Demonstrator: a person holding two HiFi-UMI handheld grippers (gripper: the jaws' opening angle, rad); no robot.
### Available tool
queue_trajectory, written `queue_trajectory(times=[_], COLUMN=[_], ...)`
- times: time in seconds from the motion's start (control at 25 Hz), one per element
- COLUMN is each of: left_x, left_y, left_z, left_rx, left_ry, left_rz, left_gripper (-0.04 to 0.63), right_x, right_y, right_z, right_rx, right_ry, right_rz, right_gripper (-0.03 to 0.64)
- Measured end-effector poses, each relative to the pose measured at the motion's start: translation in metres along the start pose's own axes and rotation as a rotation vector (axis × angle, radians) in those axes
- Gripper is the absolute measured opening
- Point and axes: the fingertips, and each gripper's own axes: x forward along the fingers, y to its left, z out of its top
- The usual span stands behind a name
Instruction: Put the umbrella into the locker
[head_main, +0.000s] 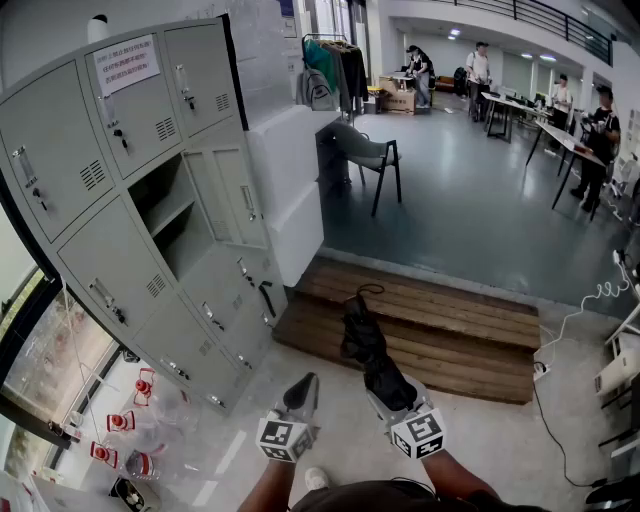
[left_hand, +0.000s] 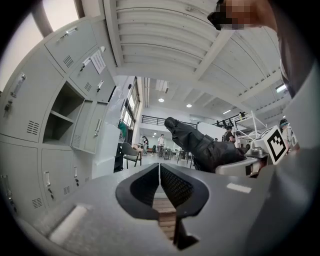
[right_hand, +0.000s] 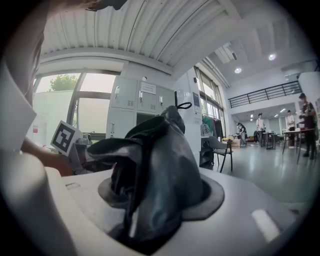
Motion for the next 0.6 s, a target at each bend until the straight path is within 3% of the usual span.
queue_trajectory(times=[0.28, 0.6], left_x=[0.001, -0.007], left_y=[-0.015, 0.002], left_z=[0.006, 0.005], left_rx=[0.030, 0.028], left_ry=[-0.017, -0.019], left_rz=[0.000, 0.009], left_gripper=[0.005, 0.005], right_x=[-0.008, 0.004], right_y=[-0.003, 0.010], right_z=[0.004, 0.010], right_rx=[-0.023, -0.029], right_ry=[-0.018, -0.022], right_rz=[-0.002, 0.010], right_gripper=[0.241, 0.242])
